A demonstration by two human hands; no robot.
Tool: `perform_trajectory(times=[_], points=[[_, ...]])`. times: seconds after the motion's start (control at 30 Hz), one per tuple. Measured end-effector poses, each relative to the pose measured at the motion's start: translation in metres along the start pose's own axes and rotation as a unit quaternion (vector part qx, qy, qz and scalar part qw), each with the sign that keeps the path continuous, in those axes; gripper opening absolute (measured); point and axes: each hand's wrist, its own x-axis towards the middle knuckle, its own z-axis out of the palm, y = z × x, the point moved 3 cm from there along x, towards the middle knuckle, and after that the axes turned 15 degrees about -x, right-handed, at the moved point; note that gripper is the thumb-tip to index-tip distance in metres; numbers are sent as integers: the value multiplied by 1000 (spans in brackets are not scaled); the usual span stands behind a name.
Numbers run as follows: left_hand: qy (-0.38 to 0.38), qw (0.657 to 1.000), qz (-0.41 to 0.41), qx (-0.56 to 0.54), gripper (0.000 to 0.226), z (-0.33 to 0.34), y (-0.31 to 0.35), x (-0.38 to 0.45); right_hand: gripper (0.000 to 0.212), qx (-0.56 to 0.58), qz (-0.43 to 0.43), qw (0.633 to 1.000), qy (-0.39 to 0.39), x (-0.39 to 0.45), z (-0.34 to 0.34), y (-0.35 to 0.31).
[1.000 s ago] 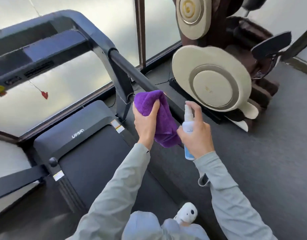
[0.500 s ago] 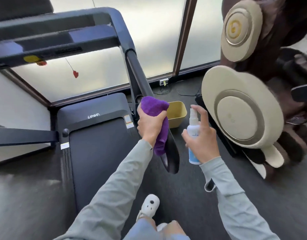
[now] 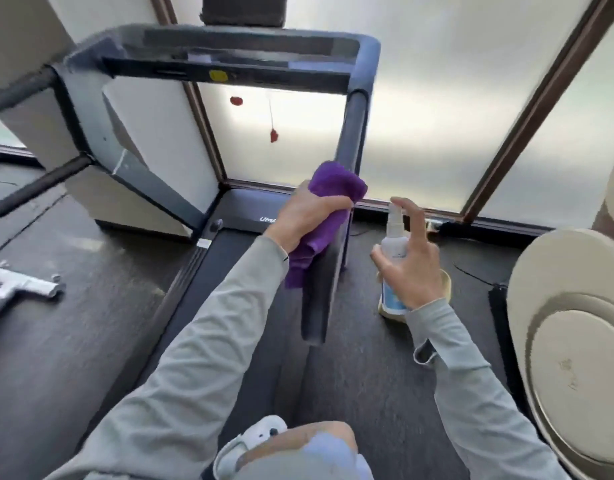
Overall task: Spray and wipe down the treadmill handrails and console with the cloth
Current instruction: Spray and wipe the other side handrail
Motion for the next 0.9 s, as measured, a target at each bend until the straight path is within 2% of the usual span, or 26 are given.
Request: perform_trajectory(times=[0.03,0.1,0.2,0.27,0.43,0.53,0.67,0.9], points=[[24,1000,18,-6,46,-2,-8,-10,66,16,-30,999,-18,-7,4,11],[71,996,54,-20,45,-5,-23,-39,67,43,-67,996,-43,-23,6,30],[179,979,93,-6,59,-1,-43,-93,66,62,-95,992,-63,-50,-8,44],[253,962,95,30,70,12,-61,-124,65,80,-72,990,-89,-65,-18,52],[395,909,127,-39,79,50,-96,-154,61,110,-80,978,-155,-78,-33,47],[409,901,142,20,78,44,-78,-139,63,106,-93,977,-159,-59,-31,45],[384,901,160,121,76,35,-56,-127,64,109,-111,977,-146,-28,-17,43],[409,887,156,144,72,34,-58,-126,66,141,-158,958,-192,-11,21,41]])
